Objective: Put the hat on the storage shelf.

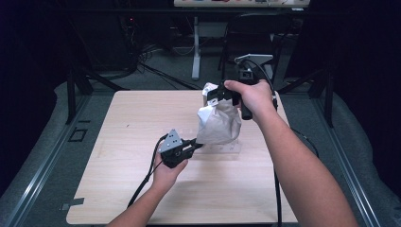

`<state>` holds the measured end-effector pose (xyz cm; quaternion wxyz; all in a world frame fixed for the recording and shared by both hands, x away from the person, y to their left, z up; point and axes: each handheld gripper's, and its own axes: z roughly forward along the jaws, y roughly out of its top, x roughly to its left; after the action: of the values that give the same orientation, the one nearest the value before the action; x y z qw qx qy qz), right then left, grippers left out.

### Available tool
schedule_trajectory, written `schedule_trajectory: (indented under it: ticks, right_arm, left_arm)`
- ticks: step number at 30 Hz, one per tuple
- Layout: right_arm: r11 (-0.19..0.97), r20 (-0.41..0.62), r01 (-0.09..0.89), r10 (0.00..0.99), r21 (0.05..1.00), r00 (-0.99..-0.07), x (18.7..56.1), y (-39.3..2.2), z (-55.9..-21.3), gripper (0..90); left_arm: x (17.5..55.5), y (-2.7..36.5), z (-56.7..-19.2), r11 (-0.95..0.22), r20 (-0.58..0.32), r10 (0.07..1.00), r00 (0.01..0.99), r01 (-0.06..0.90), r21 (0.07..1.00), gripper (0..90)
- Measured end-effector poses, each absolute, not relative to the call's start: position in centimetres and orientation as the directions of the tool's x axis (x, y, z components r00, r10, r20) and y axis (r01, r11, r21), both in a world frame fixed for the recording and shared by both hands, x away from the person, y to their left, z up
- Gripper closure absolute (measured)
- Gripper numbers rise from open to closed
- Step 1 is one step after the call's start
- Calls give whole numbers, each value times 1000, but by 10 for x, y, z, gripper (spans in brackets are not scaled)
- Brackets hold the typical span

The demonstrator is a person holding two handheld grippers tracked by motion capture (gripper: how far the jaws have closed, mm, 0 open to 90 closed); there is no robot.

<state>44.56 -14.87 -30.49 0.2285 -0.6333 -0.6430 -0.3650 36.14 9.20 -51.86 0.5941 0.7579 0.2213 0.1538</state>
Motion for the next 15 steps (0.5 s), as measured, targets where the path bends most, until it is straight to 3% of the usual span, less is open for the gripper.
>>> schedule_trajectory:
  ticks: [15]
  right_arm:
    - [-53,752,984,653,168,-93,449,-138,-314,801]
  left_arm:
    - [354,92,-528,-173,-41,580,813,173,970,828]
